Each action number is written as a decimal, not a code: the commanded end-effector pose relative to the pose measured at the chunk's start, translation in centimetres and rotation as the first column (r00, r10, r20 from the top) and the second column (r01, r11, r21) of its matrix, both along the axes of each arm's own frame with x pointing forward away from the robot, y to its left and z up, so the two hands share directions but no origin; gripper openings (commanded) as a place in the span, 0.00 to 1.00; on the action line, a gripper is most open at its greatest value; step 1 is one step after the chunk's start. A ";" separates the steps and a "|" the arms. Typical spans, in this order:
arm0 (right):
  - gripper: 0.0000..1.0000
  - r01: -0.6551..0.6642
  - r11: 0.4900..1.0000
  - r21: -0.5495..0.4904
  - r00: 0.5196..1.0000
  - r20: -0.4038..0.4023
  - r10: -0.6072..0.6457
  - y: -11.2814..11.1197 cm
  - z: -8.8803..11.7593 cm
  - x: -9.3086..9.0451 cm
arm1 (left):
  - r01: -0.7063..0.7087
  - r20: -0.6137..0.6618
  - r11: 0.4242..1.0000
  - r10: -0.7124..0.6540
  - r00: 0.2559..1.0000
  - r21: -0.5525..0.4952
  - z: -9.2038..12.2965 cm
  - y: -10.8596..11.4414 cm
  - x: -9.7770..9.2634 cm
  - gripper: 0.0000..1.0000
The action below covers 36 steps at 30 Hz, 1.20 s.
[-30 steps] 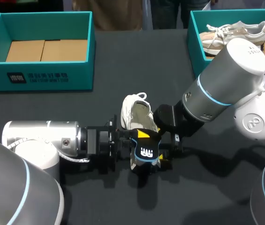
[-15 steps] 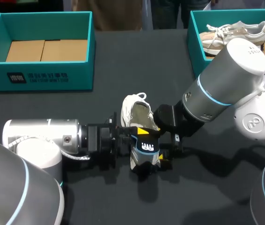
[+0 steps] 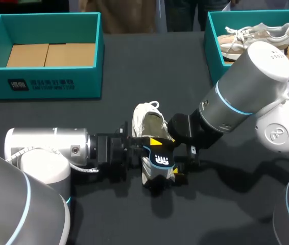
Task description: Take the shoe out of the shoebox, open the shoe tongue, remove and reinsert the insole, then place the shoe into the shoebox
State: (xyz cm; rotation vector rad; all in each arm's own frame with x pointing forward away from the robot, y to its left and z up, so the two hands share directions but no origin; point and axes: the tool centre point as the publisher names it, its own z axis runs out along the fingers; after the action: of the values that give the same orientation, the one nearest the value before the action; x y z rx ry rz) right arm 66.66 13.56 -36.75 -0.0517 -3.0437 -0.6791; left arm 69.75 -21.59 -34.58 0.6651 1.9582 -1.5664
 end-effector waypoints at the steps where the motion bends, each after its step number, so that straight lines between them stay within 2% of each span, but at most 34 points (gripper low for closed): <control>1: 1.00 0.000 1.000 0.001 1.000 0.002 0.000 0.1 0.0 -0.2 | 0.002 -0.005 1.000 -0.002 1.000 0.007 -0.5 -0.4 0.5 0.00; 4: 1.00 0.000 1.000 0.001 1.000 0.002 0.000 0.1 0.0 -0.2 | 0.005 -0.010 1.000 -0.004 1.000 0.004 -0.3 -0.4 0.3 0.02; 8: 1.00 0.000 1.000 0.001 1.000 0.002 0.000 0.1 0.0 -0.2 | 0.010 -0.012 1.000 -0.010 1.000 -0.002 0.1 -0.4 -0.1 0.23; 10: 1.00 0.000 1.000 0.001 1.000 0.002 0.000 0.1 0.0 -0.2 | 0.011 -0.010 1.000 -0.011 1.000 -0.005 0.3 -0.3 -0.2 0.27; 21: 1.00 0.000 1.000 0.001 1.000 0.002 0.000 0.1 0.0 -0.2 | 0.013 0.001 1.000 -0.013 1.000 -0.018 1.2 -0.3 -0.7 0.33; 32: 1.00 0.000 1.000 0.001 1.000 0.002 0.000 0.1 0.0 -0.2 | 0.015 0.006 1.000 -0.015 1.000 -0.024 2.3 -0.2 -1.4 0.29; 36: 1.00 0.000 1.000 0.001 1.000 0.002 0.000 0.1 0.0 -0.2 | 0.016 0.007 1.000 -0.016 1.000 -0.024 2.8 -0.1 -1.7 0.30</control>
State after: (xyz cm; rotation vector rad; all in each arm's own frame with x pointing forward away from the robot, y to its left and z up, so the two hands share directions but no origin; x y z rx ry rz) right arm 66.62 13.60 -36.71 -0.0503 -3.0430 -0.6812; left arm 68.41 -21.93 -32.18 0.6780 1.9240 -1.6018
